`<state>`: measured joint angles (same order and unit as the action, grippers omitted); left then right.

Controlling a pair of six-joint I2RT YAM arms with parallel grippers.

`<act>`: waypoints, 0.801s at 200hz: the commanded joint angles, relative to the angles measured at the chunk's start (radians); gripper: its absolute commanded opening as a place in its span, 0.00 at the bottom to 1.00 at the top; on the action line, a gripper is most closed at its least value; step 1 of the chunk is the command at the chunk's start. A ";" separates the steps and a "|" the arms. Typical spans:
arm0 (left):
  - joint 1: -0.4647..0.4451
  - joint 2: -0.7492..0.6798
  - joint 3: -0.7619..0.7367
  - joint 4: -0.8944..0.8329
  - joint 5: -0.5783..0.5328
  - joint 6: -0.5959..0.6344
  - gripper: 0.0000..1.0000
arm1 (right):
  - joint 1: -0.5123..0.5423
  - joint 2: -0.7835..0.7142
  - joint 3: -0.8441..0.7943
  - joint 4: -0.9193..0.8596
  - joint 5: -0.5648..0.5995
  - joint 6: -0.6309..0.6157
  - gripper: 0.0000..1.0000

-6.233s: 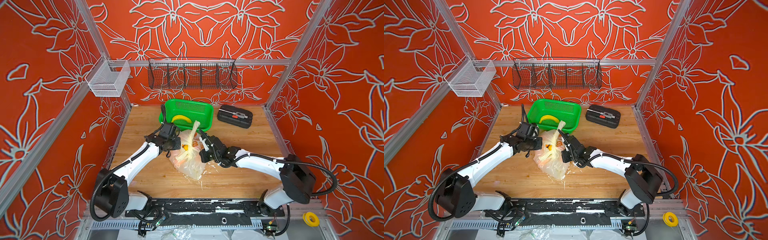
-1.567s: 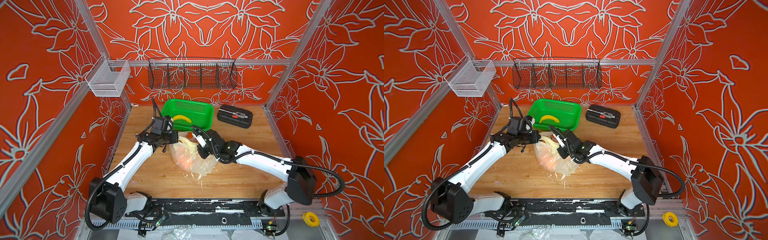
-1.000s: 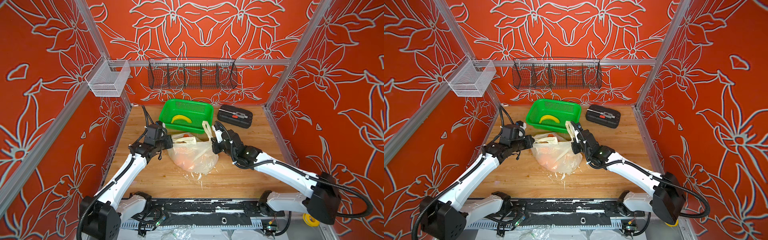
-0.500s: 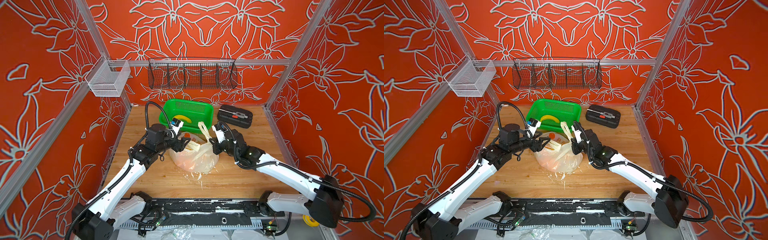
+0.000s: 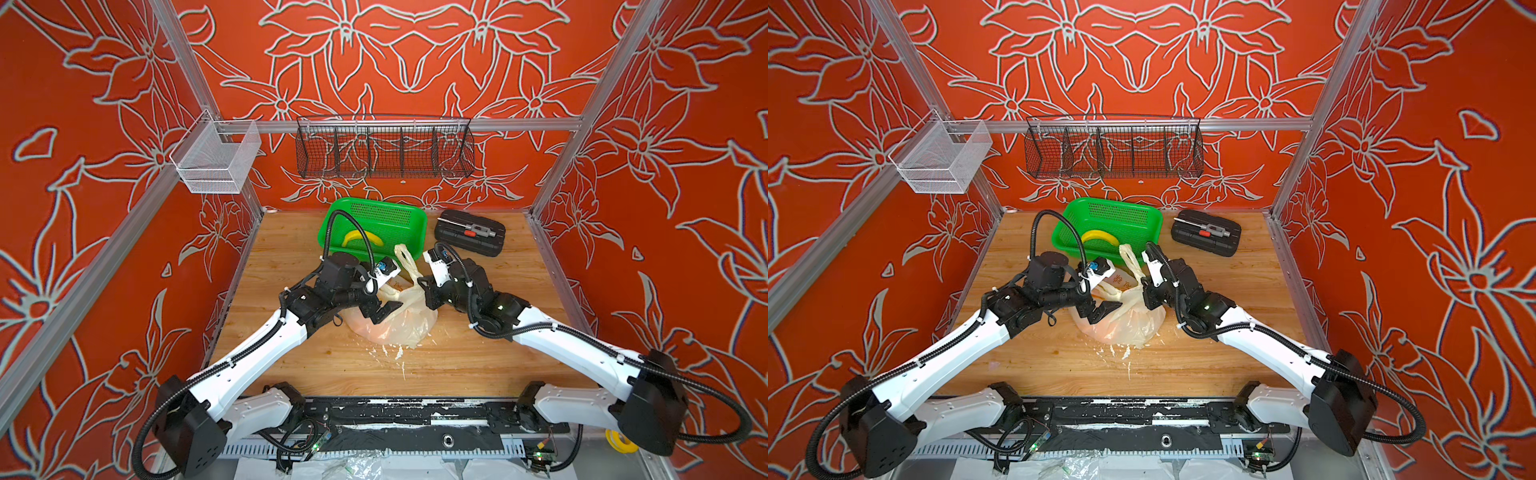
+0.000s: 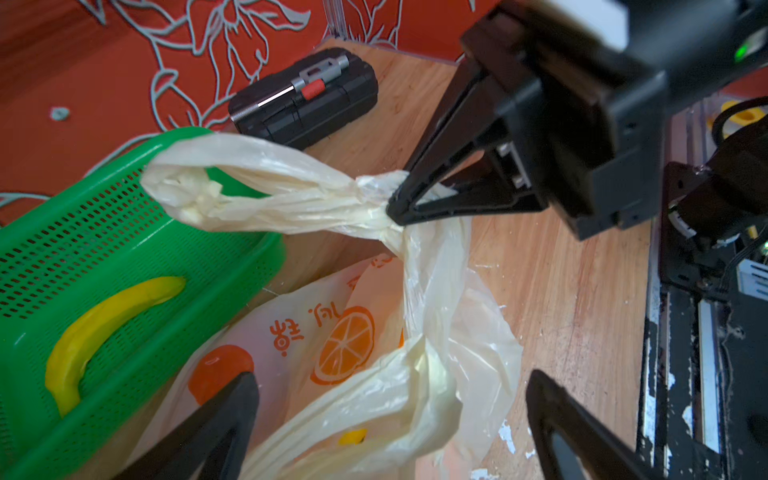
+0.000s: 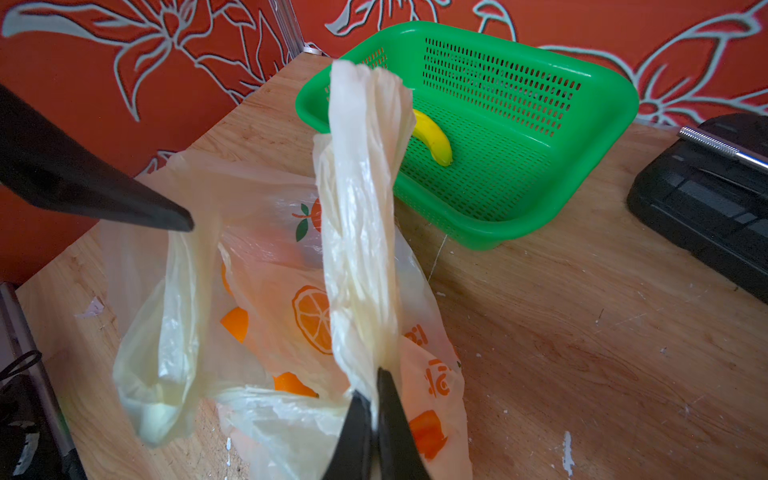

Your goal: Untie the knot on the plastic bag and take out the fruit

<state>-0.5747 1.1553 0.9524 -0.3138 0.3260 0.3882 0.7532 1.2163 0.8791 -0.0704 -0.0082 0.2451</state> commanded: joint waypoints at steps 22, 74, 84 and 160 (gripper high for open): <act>-0.020 0.067 0.029 -0.019 -0.083 0.026 0.88 | 0.001 0.005 0.015 -0.011 -0.001 0.016 0.07; -0.020 0.071 0.059 0.066 -0.225 -0.158 0.39 | 0.000 -0.016 0.012 -0.025 -0.003 0.010 0.07; -0.019 0.070 0.078 0.080 -0.319 -0.229 0.25 | 0.000 -0.025 0.007 -0.026 -0.020 0.003 0.07; 0.174 0.203 0.325 0.029 -0.476 -0.712 0.06 | 0.049 -0.090 -0.087 0.061 -0.404 -0.138 0.12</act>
<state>-0.4885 1.2999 1.1999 -0.2573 -0.1188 -0.1032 0.7750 1.1488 0.8211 -0.0368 -0.2619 0.1913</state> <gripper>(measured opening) 0.087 0.130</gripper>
